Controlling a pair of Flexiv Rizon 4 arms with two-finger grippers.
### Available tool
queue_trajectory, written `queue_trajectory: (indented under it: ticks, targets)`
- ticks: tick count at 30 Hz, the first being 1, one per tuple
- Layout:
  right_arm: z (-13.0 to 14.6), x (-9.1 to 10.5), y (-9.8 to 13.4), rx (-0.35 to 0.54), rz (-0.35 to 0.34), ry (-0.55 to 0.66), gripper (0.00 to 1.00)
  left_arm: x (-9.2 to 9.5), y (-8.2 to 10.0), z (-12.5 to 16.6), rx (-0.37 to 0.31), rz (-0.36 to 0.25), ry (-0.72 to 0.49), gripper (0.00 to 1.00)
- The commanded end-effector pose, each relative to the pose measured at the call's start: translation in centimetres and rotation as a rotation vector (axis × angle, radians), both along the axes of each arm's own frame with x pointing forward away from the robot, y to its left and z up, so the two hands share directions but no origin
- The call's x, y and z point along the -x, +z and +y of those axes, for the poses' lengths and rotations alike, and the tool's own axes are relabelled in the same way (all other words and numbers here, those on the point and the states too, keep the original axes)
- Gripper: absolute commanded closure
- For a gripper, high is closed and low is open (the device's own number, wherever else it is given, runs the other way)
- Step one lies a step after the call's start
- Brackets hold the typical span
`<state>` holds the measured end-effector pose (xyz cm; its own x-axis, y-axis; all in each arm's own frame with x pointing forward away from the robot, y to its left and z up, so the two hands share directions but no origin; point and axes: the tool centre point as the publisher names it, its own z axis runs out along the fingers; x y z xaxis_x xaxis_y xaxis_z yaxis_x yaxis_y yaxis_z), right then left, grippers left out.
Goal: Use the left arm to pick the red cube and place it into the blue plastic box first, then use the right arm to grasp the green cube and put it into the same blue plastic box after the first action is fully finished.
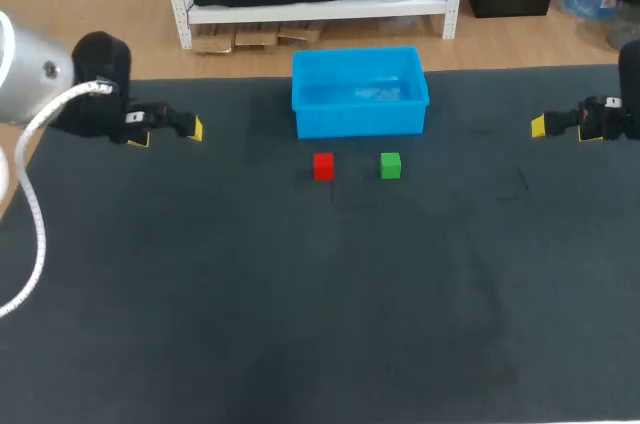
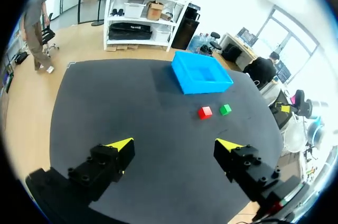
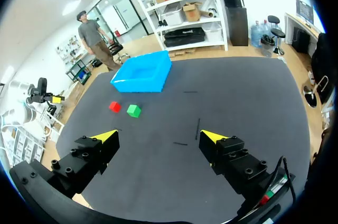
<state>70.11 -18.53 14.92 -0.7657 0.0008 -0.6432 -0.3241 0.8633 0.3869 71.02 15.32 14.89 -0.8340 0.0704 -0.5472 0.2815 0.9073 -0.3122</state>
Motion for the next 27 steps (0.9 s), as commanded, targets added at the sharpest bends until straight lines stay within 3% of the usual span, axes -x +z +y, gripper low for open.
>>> queue_trajectory:
  ticks: [1,13,15,27]
  targets:
    - [0.0,0.0,0.0,0.003,0.0,-0.001,0.0,-1.3,0.2,-1.2,-0.141,0.047,0.063,0.0]
    - [0.0,0.0,0.0,0.003,0.0,-0.001,0.0,-2.5,0.3,-3.7,-0.173,0.083,0.065,0.0]
    - [0.0,0.0,0.0,0.003,0.0,-0.001,0.0,-2.7,0.4,-4.2,-0.161,0.115,0.068,0.0]
    - [0.0,0.0,0.0,0.003,0.0,-0.001,0.0,-4.2,-0.1,-7.3,-0.19,0.131,0.098,0.0]
